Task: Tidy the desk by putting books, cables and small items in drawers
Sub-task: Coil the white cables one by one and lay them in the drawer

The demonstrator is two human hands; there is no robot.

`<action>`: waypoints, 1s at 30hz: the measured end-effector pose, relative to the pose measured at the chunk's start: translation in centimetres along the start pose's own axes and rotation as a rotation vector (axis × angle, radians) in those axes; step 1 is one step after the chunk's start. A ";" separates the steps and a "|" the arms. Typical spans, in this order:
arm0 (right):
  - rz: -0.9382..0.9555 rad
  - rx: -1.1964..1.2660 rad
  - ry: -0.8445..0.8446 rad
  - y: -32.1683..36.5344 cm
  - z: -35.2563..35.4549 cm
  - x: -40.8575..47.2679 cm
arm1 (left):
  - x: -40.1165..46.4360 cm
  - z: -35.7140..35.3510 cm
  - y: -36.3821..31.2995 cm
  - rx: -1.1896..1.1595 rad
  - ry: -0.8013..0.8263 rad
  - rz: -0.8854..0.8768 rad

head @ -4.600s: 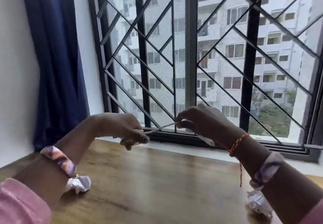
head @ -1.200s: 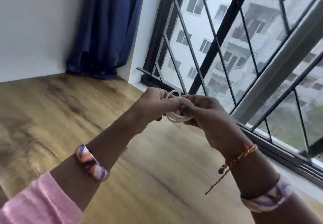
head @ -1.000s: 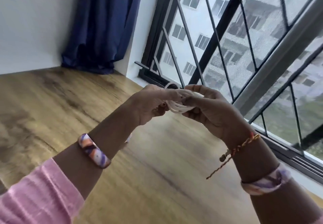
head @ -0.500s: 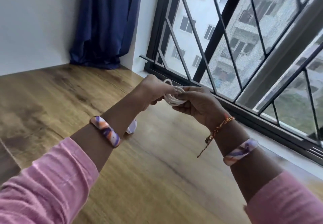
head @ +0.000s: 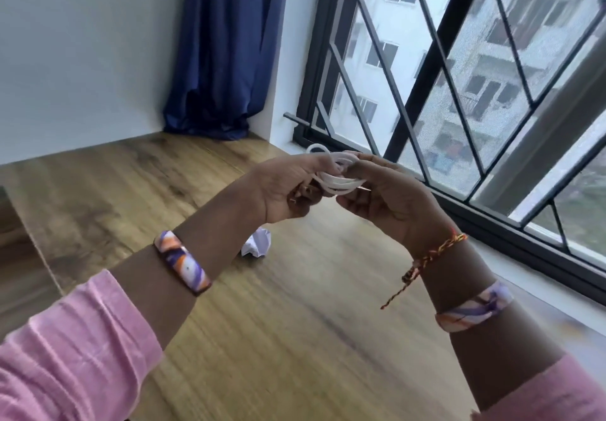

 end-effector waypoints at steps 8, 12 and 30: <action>0.239 -0.419 -0.164 -1.1 0.3 -1.6 | -0.3 -0.7 0.0 0.095 -0.219 -0.180; 0.328 -0.435 -0.188 -1.4 -0.1 -1.8 | -1.4 -0.7 -0.7 0.421 -0.166 -0.294; 0.598 -0.349 0.079 -0.3 -1.2 -3.8 | -3.6 -0.2 0.3 0.119 -0.022 -0.023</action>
Point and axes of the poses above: each hand's wrist, its own x-axis towards the middle knuckle, its own z-axis out of the back of the hand, y = z × x, the point moved 2 cm from there along x, towards the middle knuckle, and after that the axes turned 2 degrees about -x, right-handed, at the moved point
